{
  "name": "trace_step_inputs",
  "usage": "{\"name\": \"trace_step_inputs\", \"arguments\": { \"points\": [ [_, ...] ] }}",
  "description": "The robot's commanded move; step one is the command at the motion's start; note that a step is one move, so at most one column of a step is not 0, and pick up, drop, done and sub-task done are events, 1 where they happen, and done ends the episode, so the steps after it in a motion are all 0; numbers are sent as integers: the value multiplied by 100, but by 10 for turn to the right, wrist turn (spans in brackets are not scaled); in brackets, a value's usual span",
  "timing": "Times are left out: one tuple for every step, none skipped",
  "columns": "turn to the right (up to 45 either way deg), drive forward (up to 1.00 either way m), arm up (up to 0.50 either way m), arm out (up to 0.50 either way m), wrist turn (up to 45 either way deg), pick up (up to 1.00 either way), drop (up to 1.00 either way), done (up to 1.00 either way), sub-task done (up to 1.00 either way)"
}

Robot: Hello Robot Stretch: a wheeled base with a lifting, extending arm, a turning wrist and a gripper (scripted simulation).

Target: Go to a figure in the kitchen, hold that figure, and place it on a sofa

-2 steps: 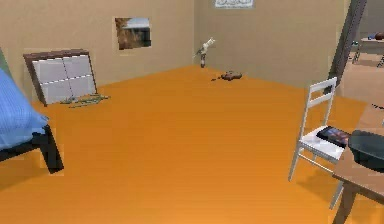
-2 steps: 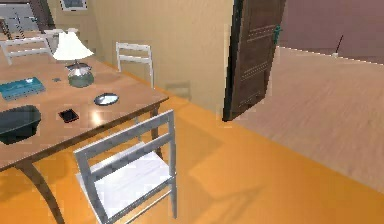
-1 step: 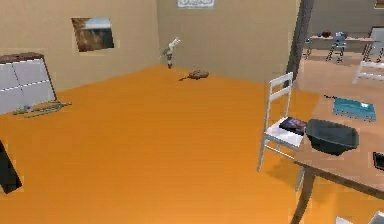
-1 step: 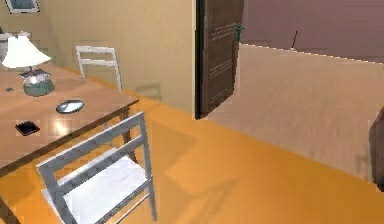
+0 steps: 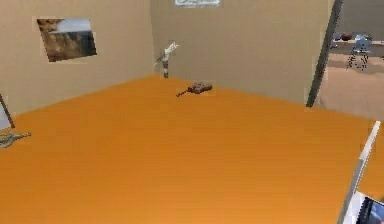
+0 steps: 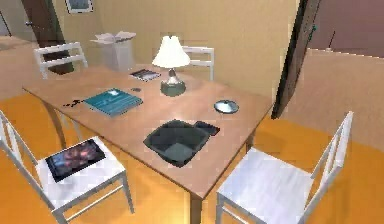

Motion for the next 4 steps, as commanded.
{"name": "trace_step_inputs", "arguments": {
  "points": [
    [0, 80, 0, 0, 0, 0, 0, 0, 0],
    [360, 0, 0, 0, 0, 0, 0, 0, 0],
    [0, 100, 0, 0, 0, 0, 0, 0, 0],
    [180, 0, 0, 0, 0, 0, 0, 0, 0]
  ]
}}
